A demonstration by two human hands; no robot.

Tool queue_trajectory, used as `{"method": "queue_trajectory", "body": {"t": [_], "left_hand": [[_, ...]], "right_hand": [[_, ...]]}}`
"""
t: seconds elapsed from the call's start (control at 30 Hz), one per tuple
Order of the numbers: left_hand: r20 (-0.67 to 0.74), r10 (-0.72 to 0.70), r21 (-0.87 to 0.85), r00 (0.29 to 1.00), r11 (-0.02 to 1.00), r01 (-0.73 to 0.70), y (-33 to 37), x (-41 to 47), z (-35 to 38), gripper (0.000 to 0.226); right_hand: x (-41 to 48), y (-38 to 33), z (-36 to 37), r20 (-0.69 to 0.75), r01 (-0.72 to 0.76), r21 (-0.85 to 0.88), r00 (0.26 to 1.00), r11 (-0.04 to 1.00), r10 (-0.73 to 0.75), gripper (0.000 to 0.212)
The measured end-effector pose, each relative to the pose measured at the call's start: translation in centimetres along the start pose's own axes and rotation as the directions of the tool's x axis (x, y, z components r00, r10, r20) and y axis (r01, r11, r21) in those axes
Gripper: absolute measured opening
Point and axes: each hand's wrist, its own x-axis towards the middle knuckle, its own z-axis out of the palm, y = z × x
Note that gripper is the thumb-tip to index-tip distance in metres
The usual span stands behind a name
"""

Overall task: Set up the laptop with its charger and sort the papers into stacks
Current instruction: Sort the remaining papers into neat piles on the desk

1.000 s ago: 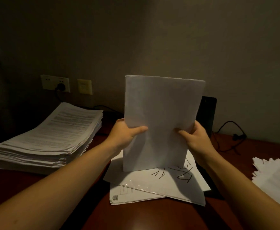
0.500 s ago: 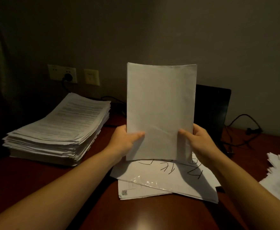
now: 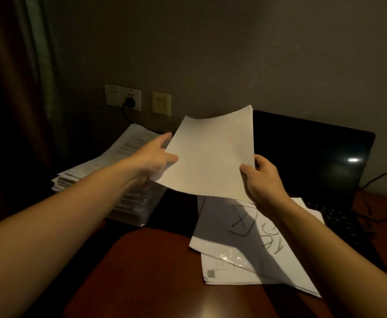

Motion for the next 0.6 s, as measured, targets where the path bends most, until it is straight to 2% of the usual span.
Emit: {"method": "queue_trajectory", "body": {"t": [0.07,0.2,0.3,0.47,0.6], "left_hand": [[0.014,-0.013,-0.001,1.000,1.000,0.013,-0.4,0.1,-2.0,0.079],[-0.069,-0.026,0.042,0.997,0.999,0.029,-2.0,0.8,-5.9,0.064],[-0.101,-0.084,0.063,0.991,0.994,0.091,-3.5,1.5,-9.1,0.062],[-0.098,-0.072,0.278,0.993,0.956,0.097,-4.8,2.6,-13.8,0.060],[-0.090,-0.100,0.366,0.991,0.922,0.126,-5.8,3.3,-16.6,0.061]], "right_hand": [[0.1,-0.2,2.1,0.006,-0.023,0.020,1.000,1.000,0.023,0.035],[0.6,-0.8,6.2,0.047,-0.058,0.050,0.997,0.997,0.056,0.058],[1.5,-0.6,9.5,0.072,-0.065,0.024,0.995,0.998,0.063,0.069],[1.7,-0.4,13.3,0.152,-0.046,-0.005,0.987,0.999,0.046,0.064],[1.9,-0.2,15.5,0.217,-0.062,-0.009,0.974,0.998,0.062,0.062]]}}
